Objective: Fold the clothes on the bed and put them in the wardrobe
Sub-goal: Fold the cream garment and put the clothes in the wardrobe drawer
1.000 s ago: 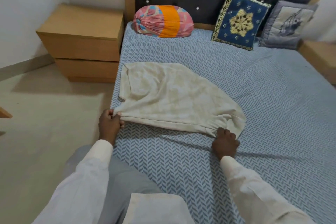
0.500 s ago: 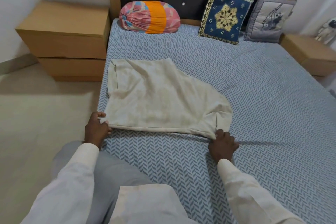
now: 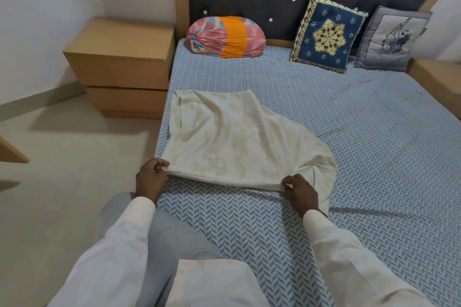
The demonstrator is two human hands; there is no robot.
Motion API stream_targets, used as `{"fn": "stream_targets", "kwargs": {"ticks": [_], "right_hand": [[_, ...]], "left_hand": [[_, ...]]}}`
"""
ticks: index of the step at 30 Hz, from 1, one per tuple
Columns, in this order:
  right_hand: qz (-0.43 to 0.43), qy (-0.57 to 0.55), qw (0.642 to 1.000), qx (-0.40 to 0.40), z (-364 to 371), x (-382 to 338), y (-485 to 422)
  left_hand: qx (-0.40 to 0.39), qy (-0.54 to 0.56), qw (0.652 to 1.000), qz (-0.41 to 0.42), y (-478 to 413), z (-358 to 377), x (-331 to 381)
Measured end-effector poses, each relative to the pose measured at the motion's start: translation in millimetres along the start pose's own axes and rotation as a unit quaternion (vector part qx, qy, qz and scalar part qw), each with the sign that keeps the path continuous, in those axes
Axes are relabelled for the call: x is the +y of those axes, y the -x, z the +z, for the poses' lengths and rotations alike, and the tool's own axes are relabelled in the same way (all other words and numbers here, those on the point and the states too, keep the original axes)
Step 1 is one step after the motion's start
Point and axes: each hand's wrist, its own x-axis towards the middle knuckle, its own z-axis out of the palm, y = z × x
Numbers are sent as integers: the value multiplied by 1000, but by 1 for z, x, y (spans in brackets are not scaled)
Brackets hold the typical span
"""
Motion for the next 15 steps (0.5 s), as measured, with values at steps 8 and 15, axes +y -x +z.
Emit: {"fn": "stream_targets", "kwargs": {"ticks": [8, 15], "right_hand": [[-8, 44, 993, -106, -21, -8, 1], [32, 157, 955, -249, -29, -15, -6]], "left_hand": [[-72, -181, 980, 48, 12, -23, 18], [-157, -612, 766, 117, 29, -18, 43]]}}
